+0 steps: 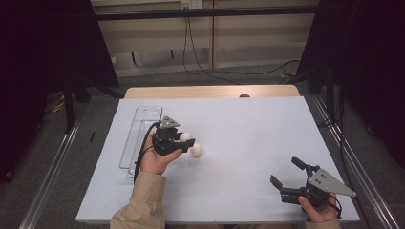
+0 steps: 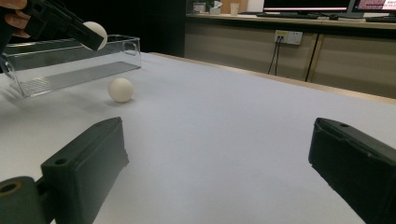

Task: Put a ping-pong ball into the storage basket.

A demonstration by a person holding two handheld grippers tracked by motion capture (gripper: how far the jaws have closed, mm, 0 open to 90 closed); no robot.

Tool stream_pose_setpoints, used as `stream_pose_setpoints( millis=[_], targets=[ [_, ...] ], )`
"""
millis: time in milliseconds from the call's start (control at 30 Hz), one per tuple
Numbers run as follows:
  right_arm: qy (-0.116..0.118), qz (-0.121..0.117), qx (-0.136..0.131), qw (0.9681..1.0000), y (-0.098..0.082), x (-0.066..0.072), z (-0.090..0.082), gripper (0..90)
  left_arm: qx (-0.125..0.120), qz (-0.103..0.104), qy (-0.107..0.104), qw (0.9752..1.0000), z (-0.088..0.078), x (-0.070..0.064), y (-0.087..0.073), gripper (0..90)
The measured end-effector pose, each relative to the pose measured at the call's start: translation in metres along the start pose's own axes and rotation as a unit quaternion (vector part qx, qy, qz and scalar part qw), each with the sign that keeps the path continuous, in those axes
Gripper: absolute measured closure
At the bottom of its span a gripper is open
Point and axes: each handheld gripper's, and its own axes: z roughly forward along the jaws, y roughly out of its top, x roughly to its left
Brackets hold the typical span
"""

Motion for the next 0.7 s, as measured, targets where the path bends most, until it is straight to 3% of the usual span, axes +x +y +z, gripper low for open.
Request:
stream_pose_setpoints(
  millis=[700],
  targets=[
    [0.0,-0.001,0.0,1.0,0.0,0.0001,0.0001,3.4,-0.001,-0.002,0.009,1.0,-0.0065,0.0073,-0.0005,51.0]
  ],
)
